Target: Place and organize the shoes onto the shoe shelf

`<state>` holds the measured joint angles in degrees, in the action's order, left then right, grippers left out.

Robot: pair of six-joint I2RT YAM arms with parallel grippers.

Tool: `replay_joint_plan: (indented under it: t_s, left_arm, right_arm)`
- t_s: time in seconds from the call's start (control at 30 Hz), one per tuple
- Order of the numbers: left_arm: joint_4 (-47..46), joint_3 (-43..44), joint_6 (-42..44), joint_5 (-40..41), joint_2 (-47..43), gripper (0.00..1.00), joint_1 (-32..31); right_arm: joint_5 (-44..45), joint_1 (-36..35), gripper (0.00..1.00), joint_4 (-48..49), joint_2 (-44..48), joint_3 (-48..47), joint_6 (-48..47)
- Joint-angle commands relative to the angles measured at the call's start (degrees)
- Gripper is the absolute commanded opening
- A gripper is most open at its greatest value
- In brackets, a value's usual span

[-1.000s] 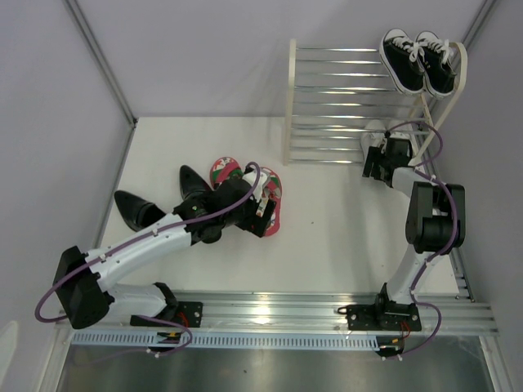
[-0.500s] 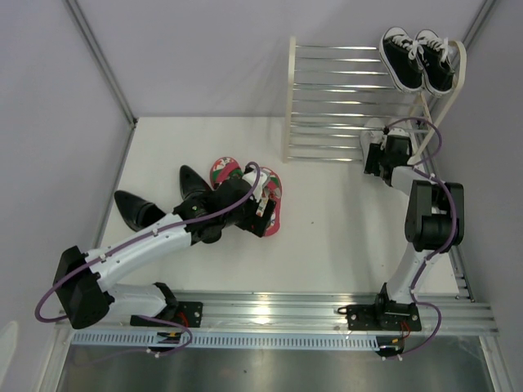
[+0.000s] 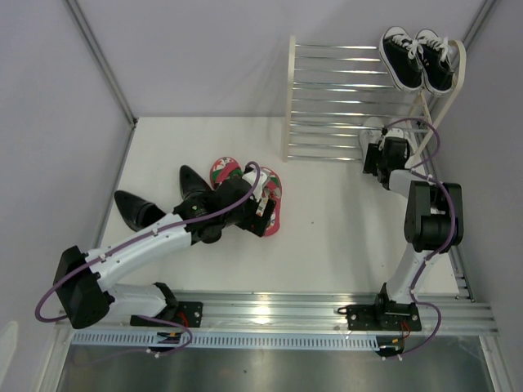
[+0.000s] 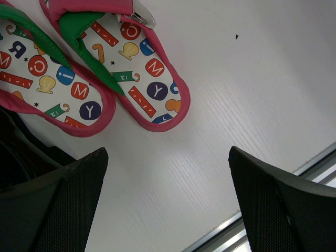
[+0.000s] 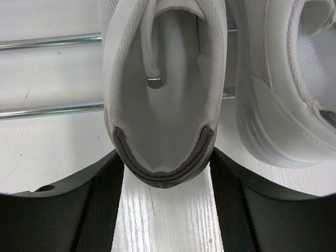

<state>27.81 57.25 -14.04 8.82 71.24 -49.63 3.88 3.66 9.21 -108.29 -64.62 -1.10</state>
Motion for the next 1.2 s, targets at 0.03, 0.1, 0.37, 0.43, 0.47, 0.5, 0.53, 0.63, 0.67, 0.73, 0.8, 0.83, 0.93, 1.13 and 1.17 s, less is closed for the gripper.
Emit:
replay_joint_plan:
  t_s: [0.03, 0.1, 0.37, 0.43, 0.47, 0.5, 0.53, 0.63, 0.67, 0.73, 0.8, 0.83, 0.93, 1.13, 1.17]
  left_arm:
    - [-0.2, 1.7, -0.9, -0.1, -0.3, 0.99, -0.4]
    - [-0.2, 1.7, -0.9, -0.2, -0.4, 0.99, -0.5]
    - [0.2, 1.5, -0.9, 0.2, -0.8, 0.99, -0.5]
    - [0.2, 1.4, -0.9, 0.2, -0.8, 0.99, -0.5]
    - [0.1, 1.4, -1.0, 0.2, -0.6, 0.99, -0.5]
    - [0.0, 1.4, -1.2, 0.2, -0.6, 0.99, -0.5]
    - [0.0, 1.5, -1.2, 0.2, -0.5, 0.99, -0.5]
    - [-0.1, 1.4, -1.3, 0.1, -0.4, 0.99, -0.5]
    - [0.0, 1.4, -1.3, 0.2, -0.4, 0.99, -0.5]
    - [0.0, 1.4, -1.3, 0.2, -0.3, 0.99, -0.5]
    - [0.0, 1.5, -1.2, 0.3, -0.3, 0.99, -0.5]
    - [0.0, 1.3, -1.2, 0.4, -0.3, 0.99, -0.5]
    - [0.0, 1.3, -1.2, 0.4, -0.3, 0.99, -0.5]
    - [-0.3, 1.3, -1.2, 0.2, -0.1, 0.99, -0.5]
    - [-0.4, 1.3, -1.2, 0.1, -0.1, 0.99, -0.5]
  right_arm:
    - [4.9, -0.5, 0.29, 6.4, 4.3, 1.8, 0.7]
    - [6.4, -0.5, 0.28, 7.6, 4.8, 2.2, 0.8]
    - [9.0, 0.0, 0.29, 8.6, 4.5, 2.2, 0.8]
    - [8.3, 0.6, 0.29, 8.3, 4.1, 1.9, 0.8]
    - [8.2, 0.7, 0.29, 8.0, 3.8, 1.7, 0.8]
    - [8.4, 0.7, 0.29, 7.6, 3.6, 1.5, 2.1]
    - [8.7, 0.7, 0.29, 7.4, 3.5, 1.3, 2.3]
    - [10.1, 0.7, 0.28, 6.6, 2.8, 0.7, 2.9]
    - [10.3, 0.7, 0.28, 6.6, 2.8, 0.7, 3.0]
    - [11.1, 0.9, 0.28, 6.6, 2.8, 0.7, 3.3]
    - [11.4, 1.0, 0.28, 6.2, 2.6, 0.3, 3.6]
    - [11.5, 1.0, 0.28, 5.8, 2.6, 0.1, 3.6]
    - [12.2, 1.0, 0.28, 5.2, 2.4, -0.3, 3.6]
    - [14.7, 1.0, 0.26, 4.6, 2.8, -0.2, 3.5]
    - [15.5, 1.0, 0.25, 4.4, 2.9, -0.2, 3.7]
